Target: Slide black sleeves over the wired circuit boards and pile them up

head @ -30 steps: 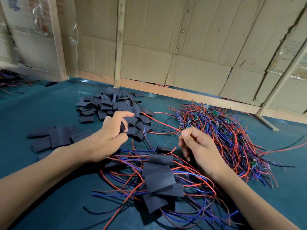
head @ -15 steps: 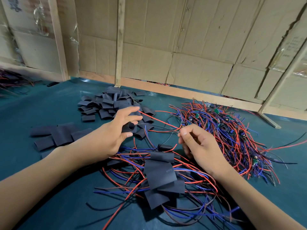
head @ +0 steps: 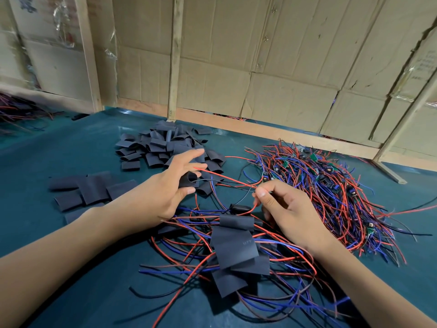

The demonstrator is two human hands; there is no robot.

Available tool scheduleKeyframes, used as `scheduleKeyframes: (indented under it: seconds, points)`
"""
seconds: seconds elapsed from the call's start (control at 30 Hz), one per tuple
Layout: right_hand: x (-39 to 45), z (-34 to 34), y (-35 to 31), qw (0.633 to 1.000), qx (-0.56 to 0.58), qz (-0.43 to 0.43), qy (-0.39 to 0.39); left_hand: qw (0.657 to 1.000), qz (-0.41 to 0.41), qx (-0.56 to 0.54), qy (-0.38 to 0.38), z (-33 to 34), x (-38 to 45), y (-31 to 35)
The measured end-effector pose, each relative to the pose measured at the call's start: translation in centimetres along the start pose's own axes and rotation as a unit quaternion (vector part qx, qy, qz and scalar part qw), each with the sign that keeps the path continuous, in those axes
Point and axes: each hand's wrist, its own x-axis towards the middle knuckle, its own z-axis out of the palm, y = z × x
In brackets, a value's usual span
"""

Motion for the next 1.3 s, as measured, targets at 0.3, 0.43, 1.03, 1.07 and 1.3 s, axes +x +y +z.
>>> scheduleKeyframes:
  seconds: [0.3, 0.43, 1.03, 1.07, 1.3]
  points:
    - [0.0, -0.3, 0.3, 0.999, -0.032, -0.021, -0.012, 0.999, -0.02, 0.042, 0.003, 0.0, 0.3, -0.1]
    - [-0.1, -0.3, 0.4, 0.999, -0.036, -0.029, -0.012, 0.998, -0.016, 0.063, 0.011, 0.0, 0.4, 0.0]
    - [0.0, -0.2, 0.6, 1.0, -0.014, -0.008, 0.011, 0.983, 0.029, 0.175, -0.035, 0.1, 1.0, -1.2]
    - [0.0, -0.2, 0.6, 1.0, -0.01, -0.005, 0.012, 0.985, 0.031, 0.167, -0.033, 0.0, 0.9, -1.0]
    - [-0.1, -0.2, 0.7, 1.0, -0.015, 0.002, -0.002, 0.967, 0.078, 0.239, -0.037, -0.6, 0.7, 0.2]
